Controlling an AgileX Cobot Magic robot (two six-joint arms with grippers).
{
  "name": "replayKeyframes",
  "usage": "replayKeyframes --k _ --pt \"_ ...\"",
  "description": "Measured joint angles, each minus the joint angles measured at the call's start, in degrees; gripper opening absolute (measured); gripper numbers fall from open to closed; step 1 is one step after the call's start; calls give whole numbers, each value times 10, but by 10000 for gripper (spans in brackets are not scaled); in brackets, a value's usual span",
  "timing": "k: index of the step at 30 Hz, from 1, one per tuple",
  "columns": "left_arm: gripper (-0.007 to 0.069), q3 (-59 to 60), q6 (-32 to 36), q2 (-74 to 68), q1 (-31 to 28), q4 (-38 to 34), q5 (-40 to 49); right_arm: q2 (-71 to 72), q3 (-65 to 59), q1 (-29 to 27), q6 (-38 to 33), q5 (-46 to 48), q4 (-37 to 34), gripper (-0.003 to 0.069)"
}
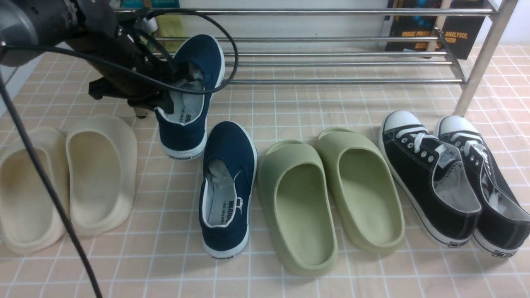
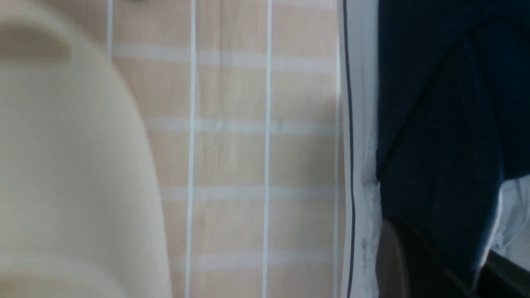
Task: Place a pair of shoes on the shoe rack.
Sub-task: Use the left arm to put a shoe into the shoe rack
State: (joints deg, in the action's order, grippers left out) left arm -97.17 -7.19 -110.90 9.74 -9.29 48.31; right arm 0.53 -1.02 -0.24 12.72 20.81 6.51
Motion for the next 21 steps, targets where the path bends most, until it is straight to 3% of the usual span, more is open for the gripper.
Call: replayKeyframes --k 8,12,14,18,21 --pt "74 -133 1 -102 0 18 -59 0 0 0 0 0 0 239" --pt "148 -187 2 -149 0 24 -82 0 0 0 0 0 0 239" --pt "234 -204 2 -166 -1 31 -91 0 0 0 0 0 0 239" --pt "321 -207 2 -170 -1 38 -81 0 0 0 0 0 0 239" --pt "353 -207 2 -159 -1 49 -52 0 0 0 0 0 0 239"
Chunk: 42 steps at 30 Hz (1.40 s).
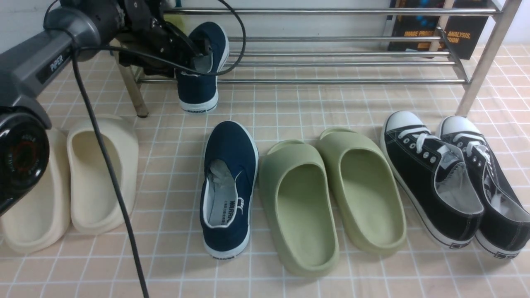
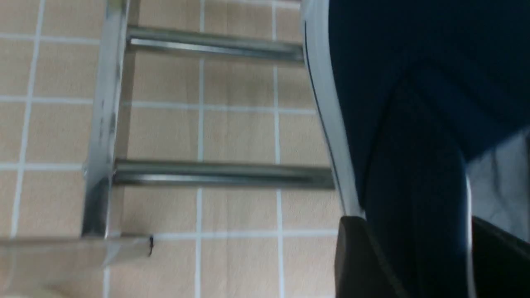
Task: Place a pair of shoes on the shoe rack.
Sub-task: Use the left arm to put a shoe into the shoe rack
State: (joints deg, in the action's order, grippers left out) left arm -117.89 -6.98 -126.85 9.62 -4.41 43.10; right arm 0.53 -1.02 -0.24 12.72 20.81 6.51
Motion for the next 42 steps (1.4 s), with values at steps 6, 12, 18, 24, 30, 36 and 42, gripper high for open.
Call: replayKeyframes --k 6,12,18,24,30,36,42 --pt "327 -1 2 88 1 81 122 0 0 0 0 0 0 239" --pt "184 18 13 162 1 122 245 0 0 0 0 0 0 239" --pt "53 183 63 192 1 28 199 0 0 0 0 0 0 239" --pt "13 305 105 184 1 -55 83 0 0 0 0 0 0 239" --pt "15 291 107 178 1 -70 2 0 0 0 0 0 0 239" --pt "19 225 107 135 1 -70 -11 0 0 0 0 0 0 239" --pt "20 109 94 54 -1 -60 40 0 0 0 0 0 0 239"
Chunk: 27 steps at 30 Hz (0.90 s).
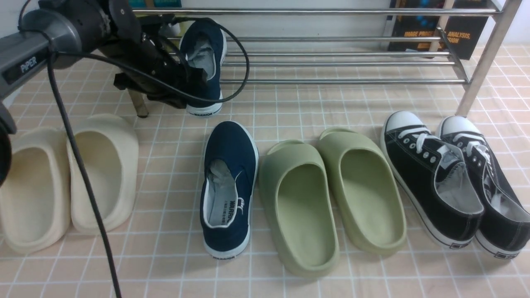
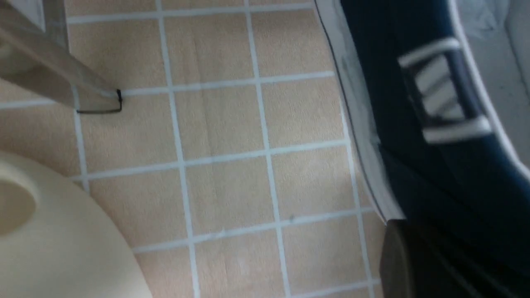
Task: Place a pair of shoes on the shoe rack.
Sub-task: Use the left arm to put a shoe into the shoe rack
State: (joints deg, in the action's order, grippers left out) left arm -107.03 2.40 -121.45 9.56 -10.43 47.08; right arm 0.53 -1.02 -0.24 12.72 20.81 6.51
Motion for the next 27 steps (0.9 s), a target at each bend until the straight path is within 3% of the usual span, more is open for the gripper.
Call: replayKeyframes --k 4,10,13,17,21,27 --pt "20 -86 -49 -41 -6 31 -3 0 0 0 0 0 0 239" --pt "22 -143 -68 -52 -8 57 4 0 0 0 0 0 0 239" --pt "22 -150 -69 -51 -8 65 24 0 0 0 0 0 0 239" --pt "22 -149 -58 -28 -6 90 114 0 0 0 0 0 0 239" --pt "27 -106 -33 34 5 98 195 0 0 0 0 0 0 239" --pt "34 32 -18 96 67 99 147 0 0 0 0 0 0 239"
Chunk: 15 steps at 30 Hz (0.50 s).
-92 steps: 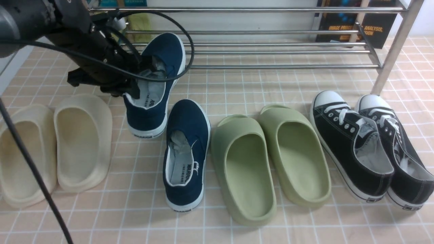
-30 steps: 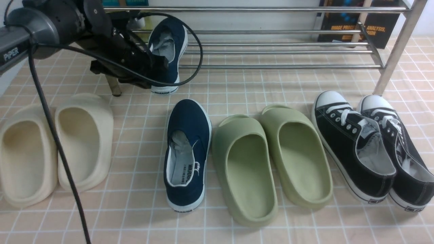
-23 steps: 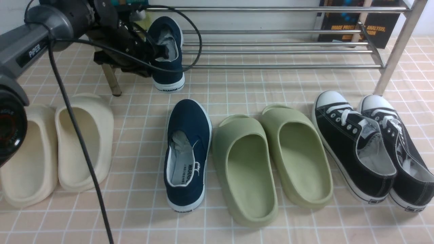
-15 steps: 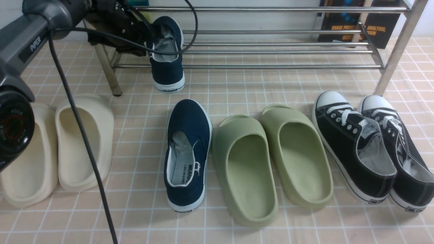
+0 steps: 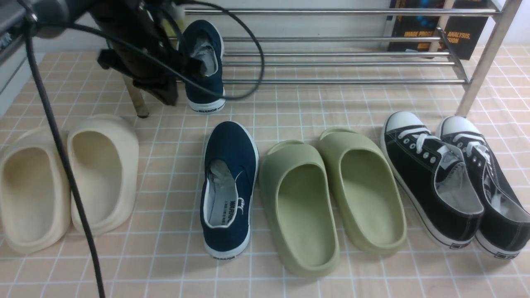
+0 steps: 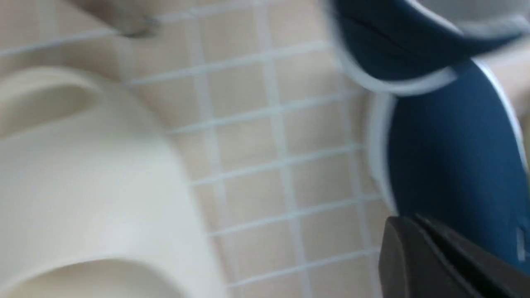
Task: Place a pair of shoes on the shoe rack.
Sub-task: Use the left arm to put a shoe into the shoe rack
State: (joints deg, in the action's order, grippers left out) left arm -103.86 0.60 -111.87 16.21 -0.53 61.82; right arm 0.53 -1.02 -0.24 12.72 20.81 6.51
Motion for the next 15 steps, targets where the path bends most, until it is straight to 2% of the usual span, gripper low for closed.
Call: replayKeyframes --k 2,6,10,15 --pt "34 58 1 -5 36 -4 -64 0 0 0 0 0 0 239" --pt "35 84 -12 -29 47 -7 -148 0 0 0 0 0 0 239" --pt "36 78 -51 -44 25 10 -223 0 0 0 0 0 0 240" --pt "36 41 -83 -60 -11 13 -221 0 0 0 0 0 0 240"
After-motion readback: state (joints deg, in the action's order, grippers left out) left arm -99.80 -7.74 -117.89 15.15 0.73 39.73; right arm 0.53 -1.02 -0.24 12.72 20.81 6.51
